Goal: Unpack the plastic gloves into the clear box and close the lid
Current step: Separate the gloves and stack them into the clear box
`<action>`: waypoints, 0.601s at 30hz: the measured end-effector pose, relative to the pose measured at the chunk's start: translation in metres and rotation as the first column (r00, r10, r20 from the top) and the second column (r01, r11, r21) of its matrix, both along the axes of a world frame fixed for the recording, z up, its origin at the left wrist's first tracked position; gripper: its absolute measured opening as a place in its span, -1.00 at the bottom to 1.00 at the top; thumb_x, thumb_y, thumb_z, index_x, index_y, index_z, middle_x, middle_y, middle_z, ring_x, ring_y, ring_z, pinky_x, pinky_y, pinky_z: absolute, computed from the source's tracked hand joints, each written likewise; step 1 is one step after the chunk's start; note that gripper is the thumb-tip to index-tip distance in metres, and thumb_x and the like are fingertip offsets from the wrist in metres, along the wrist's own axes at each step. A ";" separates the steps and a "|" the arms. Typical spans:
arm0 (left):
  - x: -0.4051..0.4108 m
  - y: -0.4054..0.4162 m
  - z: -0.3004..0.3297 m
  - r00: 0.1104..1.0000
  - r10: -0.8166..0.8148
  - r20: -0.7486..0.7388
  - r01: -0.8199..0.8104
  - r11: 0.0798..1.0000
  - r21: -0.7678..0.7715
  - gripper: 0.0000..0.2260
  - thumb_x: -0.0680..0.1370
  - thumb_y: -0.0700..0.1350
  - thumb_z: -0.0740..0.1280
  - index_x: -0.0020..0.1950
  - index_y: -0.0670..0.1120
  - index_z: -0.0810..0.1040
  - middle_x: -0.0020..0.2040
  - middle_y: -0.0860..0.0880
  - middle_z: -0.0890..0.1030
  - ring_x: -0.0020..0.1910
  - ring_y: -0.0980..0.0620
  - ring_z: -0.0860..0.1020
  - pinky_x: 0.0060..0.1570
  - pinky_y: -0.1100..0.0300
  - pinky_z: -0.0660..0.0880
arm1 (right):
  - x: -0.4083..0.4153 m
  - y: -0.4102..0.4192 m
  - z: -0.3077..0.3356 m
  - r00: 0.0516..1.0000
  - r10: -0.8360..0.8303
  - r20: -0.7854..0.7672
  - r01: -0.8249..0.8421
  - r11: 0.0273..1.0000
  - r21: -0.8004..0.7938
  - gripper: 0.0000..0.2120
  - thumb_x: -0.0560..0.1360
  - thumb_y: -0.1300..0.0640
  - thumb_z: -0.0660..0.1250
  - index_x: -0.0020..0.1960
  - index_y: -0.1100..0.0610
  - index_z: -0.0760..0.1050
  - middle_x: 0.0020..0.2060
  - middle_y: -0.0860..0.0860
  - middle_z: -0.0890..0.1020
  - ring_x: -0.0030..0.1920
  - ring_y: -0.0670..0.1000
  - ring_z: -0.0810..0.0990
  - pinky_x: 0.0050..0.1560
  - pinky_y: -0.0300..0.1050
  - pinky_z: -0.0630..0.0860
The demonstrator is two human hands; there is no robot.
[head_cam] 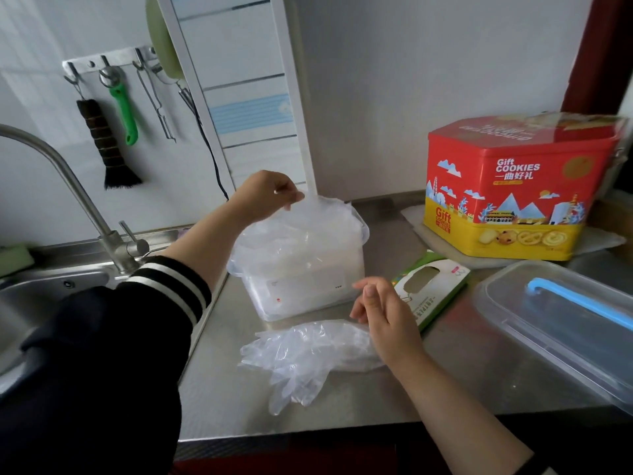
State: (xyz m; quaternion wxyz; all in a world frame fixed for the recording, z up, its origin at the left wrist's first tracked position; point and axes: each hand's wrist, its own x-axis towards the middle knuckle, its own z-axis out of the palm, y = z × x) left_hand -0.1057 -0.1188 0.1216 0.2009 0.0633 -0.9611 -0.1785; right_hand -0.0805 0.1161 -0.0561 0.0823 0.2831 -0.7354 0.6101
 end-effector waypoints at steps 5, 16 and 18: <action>-0.020 -0.014 -0.031 0.997 0.040 0.061 -0.039 0.999 -0.006 -0.87 0.52 -0.01 0.39 -0.12 -0.06 0.62 -0.28 0.07 0.61 -0.23 0.01 0.52 -0.16 0.13 0.46 | 0.001 0.001 0.000 1.000 0.010 0.003 -0.011 0.998 0.057 -0.58 0.45 -0.46 -0.10 -0.05 -0.23 0.38 -0.26 -0.20 0.60 -0.26 -0.13 0.59 -0.13 0.10 0.57; -0.011 -0.013 -0.031 0.981 0.172 -0.089 -0.184 0.970 -0.157 -0.94 0.53 -0.02 0.36 -0.02 0.04 0.57 -0.17 0.04 0.51 -0.08 -0.06 0.52 -0.02 0.08 0.39 | 0.002 0.001 0.002 0.999 0.052 0.001 -0.051 0.996 0.069 -0.67 0.44 -0.42 0.07 -0.07 -0.21 0.39 -0.30 -0.20 0.60 -0.26 -0.17 0.58 -0.14 -0.03 0.55; -0.002 -0.009 -0.023 0.974 0.185 -0.131 -0.188 0.982 -0.012 -0.97 0.54 -0.04 0.34 -0.09 0.05 0.56 -0.19 0.06 0.56 -0.11 -0.05 0.55 -0.07 0.10 0.44 | 0.005 0.002 0.004 0.993 0.107 0.047 -0.111 0.989 0.094 -0.71 0.39 -0.37 0.29 -0.08 -0.18 0.42 -0.29 -0.21 0.58 -0.26 -0.19 0.54 -0.11 -0.15 0.52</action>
